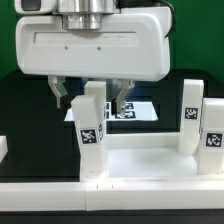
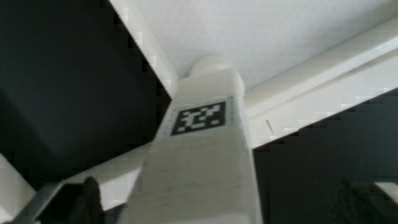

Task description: Assemble desk

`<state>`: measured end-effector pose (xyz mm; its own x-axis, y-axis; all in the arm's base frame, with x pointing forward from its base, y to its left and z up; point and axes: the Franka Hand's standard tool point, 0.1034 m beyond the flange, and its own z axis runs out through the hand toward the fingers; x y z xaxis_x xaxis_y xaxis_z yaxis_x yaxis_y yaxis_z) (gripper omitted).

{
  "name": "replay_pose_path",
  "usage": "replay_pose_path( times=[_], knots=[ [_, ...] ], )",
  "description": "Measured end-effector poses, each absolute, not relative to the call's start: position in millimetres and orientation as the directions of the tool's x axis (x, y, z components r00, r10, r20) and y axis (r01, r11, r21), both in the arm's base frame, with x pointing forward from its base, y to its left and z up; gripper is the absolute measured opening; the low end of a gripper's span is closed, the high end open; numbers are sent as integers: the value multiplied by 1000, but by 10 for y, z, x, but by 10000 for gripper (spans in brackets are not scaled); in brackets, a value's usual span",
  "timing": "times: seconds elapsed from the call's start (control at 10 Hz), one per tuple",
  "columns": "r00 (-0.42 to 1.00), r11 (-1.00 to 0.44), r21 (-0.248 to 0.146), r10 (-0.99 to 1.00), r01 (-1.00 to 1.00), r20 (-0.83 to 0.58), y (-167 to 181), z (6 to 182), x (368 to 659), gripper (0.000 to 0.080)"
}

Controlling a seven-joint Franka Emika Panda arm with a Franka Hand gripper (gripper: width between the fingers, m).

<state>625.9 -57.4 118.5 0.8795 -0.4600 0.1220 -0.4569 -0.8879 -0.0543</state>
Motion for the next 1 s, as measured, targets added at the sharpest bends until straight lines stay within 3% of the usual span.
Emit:
replay_pose_path(
  times=[0.1,0.2,0.3,0.4,0.7,0.9,1.0],
  knots=[
    [866,-875,-57,-485,-481,120,-573,1184,6259,530],
    [867,-876,-57,-483,-480,120,-574,1184,6258,530],
    [855,-863,-61,-504,-501,119,-570,1184,6260,326],
    [818,-826,-69,-564,-560,114,-572,1181,6259,286],
    [687,-694,-90,-720,-714,97,-573,1178,6258,286],
    [417,-420,-115,-907,-900,53,-541,1172,6280,286],
    [212,-213,-130,-977,-968,22,-498,1158,6282,286]
  ],
)
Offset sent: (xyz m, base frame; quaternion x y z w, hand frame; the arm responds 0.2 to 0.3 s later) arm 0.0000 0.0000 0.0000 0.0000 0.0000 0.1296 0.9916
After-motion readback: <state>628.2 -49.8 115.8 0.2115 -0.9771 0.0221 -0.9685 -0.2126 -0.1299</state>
